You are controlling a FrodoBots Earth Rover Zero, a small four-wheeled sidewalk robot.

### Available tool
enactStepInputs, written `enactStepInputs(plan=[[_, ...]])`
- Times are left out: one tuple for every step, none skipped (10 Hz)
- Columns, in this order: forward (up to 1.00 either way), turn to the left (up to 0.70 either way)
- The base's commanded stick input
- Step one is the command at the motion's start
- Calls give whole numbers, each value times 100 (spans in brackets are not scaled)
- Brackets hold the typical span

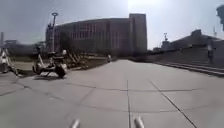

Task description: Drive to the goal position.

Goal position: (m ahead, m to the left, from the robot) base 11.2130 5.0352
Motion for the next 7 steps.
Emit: enactStepInputs(plan=[[100, 1], [100, 1], [100, 1], [100, 1], [100, 1], [100, 1], [100, 1]])
